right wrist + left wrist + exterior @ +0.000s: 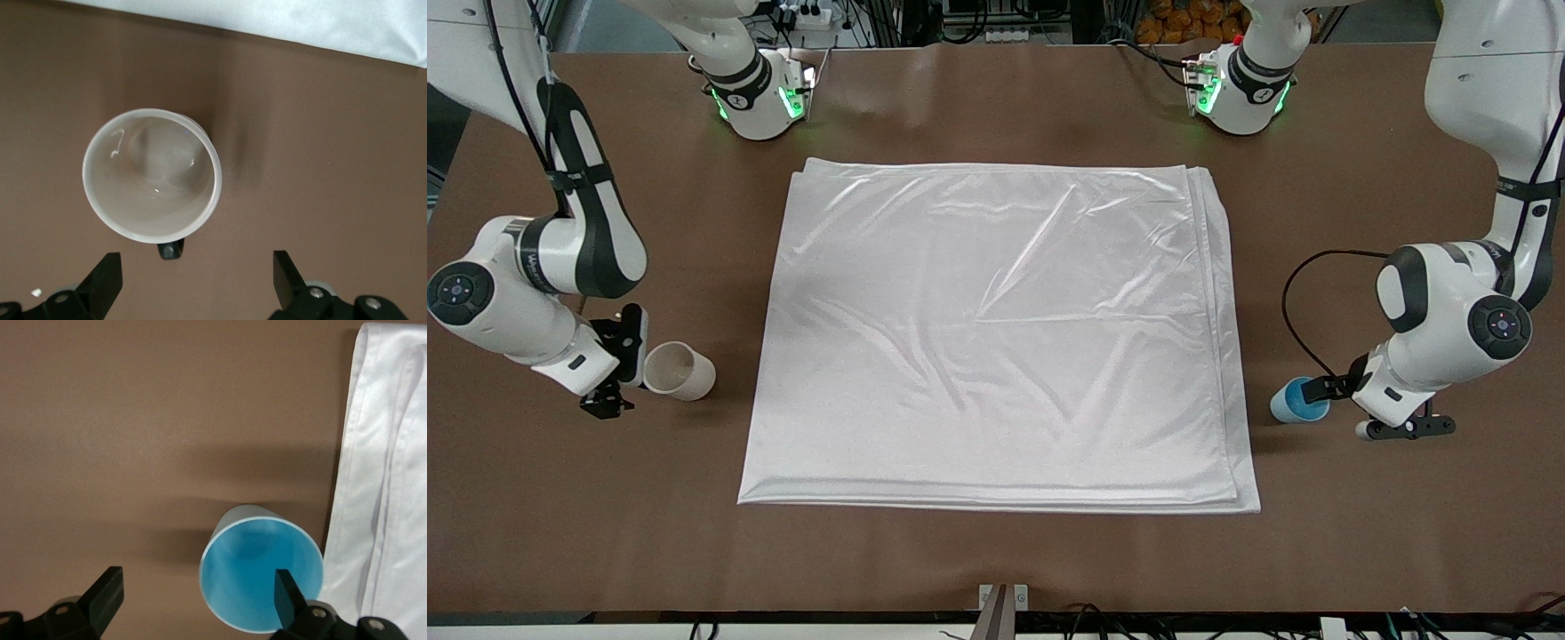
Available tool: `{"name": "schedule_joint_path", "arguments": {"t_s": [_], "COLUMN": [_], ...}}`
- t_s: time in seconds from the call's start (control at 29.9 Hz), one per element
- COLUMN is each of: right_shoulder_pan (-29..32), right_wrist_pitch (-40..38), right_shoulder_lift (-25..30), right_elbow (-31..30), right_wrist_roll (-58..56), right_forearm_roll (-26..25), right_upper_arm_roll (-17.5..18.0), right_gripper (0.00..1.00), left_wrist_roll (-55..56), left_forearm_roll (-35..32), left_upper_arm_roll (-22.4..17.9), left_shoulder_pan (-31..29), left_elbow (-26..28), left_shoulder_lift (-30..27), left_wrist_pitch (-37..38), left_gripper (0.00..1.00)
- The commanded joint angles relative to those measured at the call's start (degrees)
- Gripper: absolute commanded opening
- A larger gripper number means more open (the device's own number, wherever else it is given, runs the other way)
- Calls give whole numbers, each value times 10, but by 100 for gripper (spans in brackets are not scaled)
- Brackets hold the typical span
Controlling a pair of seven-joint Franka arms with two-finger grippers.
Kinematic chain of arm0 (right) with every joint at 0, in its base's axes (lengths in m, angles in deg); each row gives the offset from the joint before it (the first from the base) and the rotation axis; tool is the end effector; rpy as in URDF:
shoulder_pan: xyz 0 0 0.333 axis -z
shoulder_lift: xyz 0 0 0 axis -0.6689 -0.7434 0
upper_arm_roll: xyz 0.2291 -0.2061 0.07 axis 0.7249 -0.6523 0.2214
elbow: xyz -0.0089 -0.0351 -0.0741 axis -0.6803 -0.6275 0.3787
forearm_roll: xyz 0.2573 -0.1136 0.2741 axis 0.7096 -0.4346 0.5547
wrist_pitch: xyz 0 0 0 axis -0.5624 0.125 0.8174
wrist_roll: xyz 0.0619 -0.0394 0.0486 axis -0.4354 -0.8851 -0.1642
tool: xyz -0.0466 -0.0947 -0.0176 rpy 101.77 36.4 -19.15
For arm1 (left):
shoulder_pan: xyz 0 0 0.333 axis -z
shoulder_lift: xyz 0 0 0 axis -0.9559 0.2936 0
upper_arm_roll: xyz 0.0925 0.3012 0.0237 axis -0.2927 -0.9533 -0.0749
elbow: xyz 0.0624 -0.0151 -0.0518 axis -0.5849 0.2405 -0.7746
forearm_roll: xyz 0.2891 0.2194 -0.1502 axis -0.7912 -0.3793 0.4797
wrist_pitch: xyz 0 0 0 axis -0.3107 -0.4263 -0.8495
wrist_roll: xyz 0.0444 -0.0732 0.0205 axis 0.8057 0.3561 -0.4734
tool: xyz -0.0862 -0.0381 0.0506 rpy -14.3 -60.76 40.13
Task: Place blue cup into white mug on cloth
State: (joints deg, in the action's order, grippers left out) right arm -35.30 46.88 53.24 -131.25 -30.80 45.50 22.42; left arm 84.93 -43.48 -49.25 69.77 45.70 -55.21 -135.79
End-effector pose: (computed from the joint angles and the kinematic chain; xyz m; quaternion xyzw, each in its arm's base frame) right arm 0.6333 -0.0800 0.2904 0.6460 0.7615 -0.0161 0.0517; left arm 0.6620 0.0186 0.2619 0.9994 0.0297 0.0163 0.0015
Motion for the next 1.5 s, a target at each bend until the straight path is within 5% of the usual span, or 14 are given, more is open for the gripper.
{"name": "schedule_joint_path", "arguments": {"t_s": [0.0,0.37,0.7,1.0,1.1,1.14,1.24,1.4,1.47], "right_shoulder_pan": [20,44,59,55,53,54,54,57,60], "right_wrist_pitch": [-5,7,21,20,20,20,20,22,25], "right_shoulder_lift": [-38,-76,-106,-113,-114,-114,-114,-114,-114], "right_elbow": [47,63,58,54,49,48,47,47,47], "right_wrist_roll": [-53,-93,-124,-141,-142,-142,-152,-159,-159], "right_forearm_roll": [-6,1,37,62,74,75,75,79,79], "right_upper_arm_roll": [4,5,7,8,8,9,9,9,9], "right_gripper": [100,100,100,100,100,95,51,9,0], "left_wrist_roll": [-4,-13,-13,-15,-15,-15,-15,-16,-16], "left_forearm_roll": [-2,-2,-2,-2,-2,-2,-2,-2,-2], "left_upper_arm_roll": [1,2,2,2,2,2,2,2,2], "left_shoulder_pan": [-3,3,3,0,2,2,2,3,3], "left_elbow": [6,4,2,3,3,3,3,2,2], "left_shoulder_lift": [4,18,32,39,39,39,40,40,40], "left_wrist_pitch": [-10,-18,-30,-36,-36,-36,-36,-36,-36], "left_gripper": [100,100,71,2,0,0,0,0,0]}}
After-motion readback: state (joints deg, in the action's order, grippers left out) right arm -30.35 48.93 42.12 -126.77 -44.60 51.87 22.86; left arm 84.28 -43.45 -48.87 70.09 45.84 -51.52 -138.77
